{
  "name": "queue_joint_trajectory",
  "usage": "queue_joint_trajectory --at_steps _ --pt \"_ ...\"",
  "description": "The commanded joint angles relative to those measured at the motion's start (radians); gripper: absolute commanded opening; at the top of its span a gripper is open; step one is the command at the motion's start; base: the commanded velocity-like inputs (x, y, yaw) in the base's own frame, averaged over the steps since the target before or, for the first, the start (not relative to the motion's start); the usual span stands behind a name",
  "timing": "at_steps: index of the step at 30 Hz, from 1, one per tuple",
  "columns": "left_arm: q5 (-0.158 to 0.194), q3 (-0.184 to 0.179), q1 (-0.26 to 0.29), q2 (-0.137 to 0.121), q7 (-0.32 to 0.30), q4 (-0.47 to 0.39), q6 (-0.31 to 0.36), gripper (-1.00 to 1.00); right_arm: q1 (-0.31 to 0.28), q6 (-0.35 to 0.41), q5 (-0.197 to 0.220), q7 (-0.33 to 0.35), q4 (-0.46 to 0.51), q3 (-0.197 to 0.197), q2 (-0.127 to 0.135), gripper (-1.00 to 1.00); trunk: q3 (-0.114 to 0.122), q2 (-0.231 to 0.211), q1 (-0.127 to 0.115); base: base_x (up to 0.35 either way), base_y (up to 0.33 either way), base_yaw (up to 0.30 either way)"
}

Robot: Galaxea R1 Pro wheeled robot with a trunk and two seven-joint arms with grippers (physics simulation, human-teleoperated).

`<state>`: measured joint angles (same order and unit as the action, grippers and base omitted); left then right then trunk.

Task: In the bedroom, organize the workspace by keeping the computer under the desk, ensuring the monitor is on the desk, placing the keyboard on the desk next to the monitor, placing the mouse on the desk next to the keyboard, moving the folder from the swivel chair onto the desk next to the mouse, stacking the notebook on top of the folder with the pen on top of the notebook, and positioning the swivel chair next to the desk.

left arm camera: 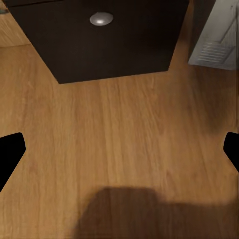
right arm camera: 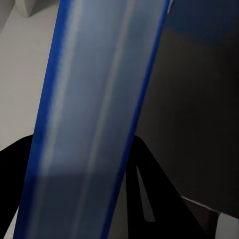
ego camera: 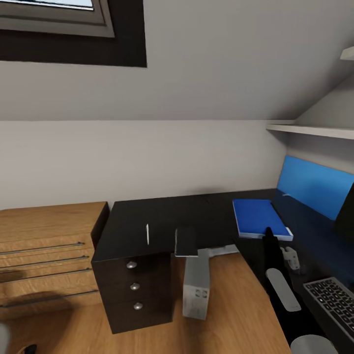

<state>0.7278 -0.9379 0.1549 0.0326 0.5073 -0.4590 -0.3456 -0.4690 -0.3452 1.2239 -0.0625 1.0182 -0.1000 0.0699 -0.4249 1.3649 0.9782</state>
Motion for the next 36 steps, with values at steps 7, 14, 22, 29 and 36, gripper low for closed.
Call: queue_joint_trajectory --at_steps 7,14,22,29,36 --pt "0.009 -0.009 0.002 0.000 0.006 0.000 -0.006 1.00 0.000 -0.005 0.005 -0.005 -0.001 0.000 -0.002 -1.00 -0.001 0.001 0.001 0.302 -0.194 0.000" --pt "0.002 -0.012 0.002 0.000 0.007 -0.002 -0.007 1.00 0.000 -0.005 0.002 -0.008 -0.011 0.000 -0.016 -1.00 -0.001 0.001 0.001 0.247 -0.152 0.000" --pt "0.007 -0.008 0.002 -0.003 0.008 -0.090 -0.007 1.00 -0.003 0.000 0.003 -0.072 -0.124 0.000 -0.016 -1.00 -0.001 0.001 0.001 0.022 -0.013 0.000" --pt "0.025 -0.006 0.002 -0.029 0.011 -0.198 0.033 1.00 -0.021 0.000 0.002 -0.074 -0.202 0.000 -0.012 -1.00 -0.007 0.015 0.008 0.000 0.000 0.000" --pt "0.134 -0.011 0.002 -0.153 0.011 -0.392 0.101 1.00 -0.031 0.000 0.002 -0.074 -0.222 0.000 -0.011 -1.00 -0.029 0.064 0.035 0.000 0.000 0.000"
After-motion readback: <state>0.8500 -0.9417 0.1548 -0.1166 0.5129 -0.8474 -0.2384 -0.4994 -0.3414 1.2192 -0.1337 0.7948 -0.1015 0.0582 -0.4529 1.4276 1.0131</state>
